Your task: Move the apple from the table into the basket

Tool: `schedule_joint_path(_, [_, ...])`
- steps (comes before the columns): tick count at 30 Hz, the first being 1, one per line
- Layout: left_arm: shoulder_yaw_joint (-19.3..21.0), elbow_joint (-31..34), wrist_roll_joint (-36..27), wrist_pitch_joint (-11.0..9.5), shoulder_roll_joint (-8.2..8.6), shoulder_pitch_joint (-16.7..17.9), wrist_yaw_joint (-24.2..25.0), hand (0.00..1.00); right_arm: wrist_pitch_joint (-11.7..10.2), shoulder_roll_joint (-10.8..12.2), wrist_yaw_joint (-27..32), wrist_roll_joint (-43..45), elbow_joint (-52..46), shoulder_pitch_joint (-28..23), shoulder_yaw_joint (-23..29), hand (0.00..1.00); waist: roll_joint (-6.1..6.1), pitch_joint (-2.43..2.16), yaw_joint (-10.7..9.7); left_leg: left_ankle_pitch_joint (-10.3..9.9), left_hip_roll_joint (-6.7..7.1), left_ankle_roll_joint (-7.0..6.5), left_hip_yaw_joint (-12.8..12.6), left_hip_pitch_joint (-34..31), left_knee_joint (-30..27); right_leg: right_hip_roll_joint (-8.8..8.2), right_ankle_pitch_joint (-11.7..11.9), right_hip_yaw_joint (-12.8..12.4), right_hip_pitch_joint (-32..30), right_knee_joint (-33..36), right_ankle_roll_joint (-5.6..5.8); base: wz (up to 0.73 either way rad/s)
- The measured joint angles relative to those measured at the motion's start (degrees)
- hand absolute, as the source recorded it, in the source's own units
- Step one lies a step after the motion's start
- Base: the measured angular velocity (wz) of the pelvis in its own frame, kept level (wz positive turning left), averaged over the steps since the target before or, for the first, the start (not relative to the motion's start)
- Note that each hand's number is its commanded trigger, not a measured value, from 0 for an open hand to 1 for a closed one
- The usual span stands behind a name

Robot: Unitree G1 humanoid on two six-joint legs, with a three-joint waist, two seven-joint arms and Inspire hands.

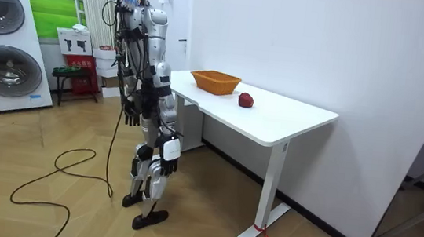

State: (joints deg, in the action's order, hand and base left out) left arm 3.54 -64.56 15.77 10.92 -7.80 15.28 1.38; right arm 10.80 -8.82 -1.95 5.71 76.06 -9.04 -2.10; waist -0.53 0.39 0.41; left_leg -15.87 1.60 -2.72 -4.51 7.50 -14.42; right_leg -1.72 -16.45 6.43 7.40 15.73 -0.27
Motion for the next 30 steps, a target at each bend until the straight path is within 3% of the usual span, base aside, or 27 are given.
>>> schedule_joint_path(10, [0.3,-0.7,0.0,-0.1,0.28,-0.2,-0.4,0.0,-1.0,0.0,4.9,-3.3,-0.2,0.0,1.8,0.0,-0.3,-0.26,-0.1,0.0,0.02,0.0,0.0,0.1,0.1,0.12,0.0,-0.7,-0.2,0.4,-0.02,0.0])
schedule_joint_path(17, [2.9,-0.5,0.0,-1.0,0.23,0.0,-2.2,0.0,-2.7,0.0,11.9,-29.8,-2.6,-0.3,12.2,0.0,-0.83,-0.09,-0.5,0.0,-0.04,0.01,-0.1,0.6,0.8,0.26,0.2,-0.7,0.3,-0.3,-0.02,0.0])
schedule_joint_path(20, [6.1,-0.5,-0.5,-2.5,0.24,1.6,-2.7,0.0,-3.9,0.0,15.4,-44.9,-6.8,-0.7,20.0,0.0,-1.27,-0.03,-2.3,0.0,0.02,0.0,-0.1,1.0,0.9,0.26,0.4,-0.3,0.8,-1.0,0.02,0.0])
schedule_joint_path(22, [8.7,-0.1,-0.6,-3.4,-0.15,2.2,-4.0,0.0,-6.0,-0.1,18.8,-54.7,-9.8,-0.5,24.5,0.0,-1.67,0.02,-3.6,0.0,0.03,0.0,-0.2,0.7,1.0,0.27,0.4,-0.2,0.6,-1.2,0.02,0.0])
schedule_joint_path(25, [8.7,0.5,-0.7,-5.0,-1.16,3.0,-4.9,0.0,-8.4,-0.2,23.4,-64.7,-14.9,-0.6,27.5,0.0,-2.09,-0.12,-4.9,0.0,0.11,0.0,-0.2,0.8,1.0,0.27,0.4,-0.2,0.8,-1.2,0.07,0.0])
schedule_joint_path(30, [10.0,1.8,-0.5,-7.6,-2.02,3.0,-5.1,0.0,-12.9,-0.2,30.1,-69.8,-25.3,-1.1,31.4,0.0,-1.97,-0.2,-5.3,0.0,0.0,0.0,-0.6,-0.1,0.9,0.57,1.0,-1.0,0.5,-2.0,0.15,-0.02])
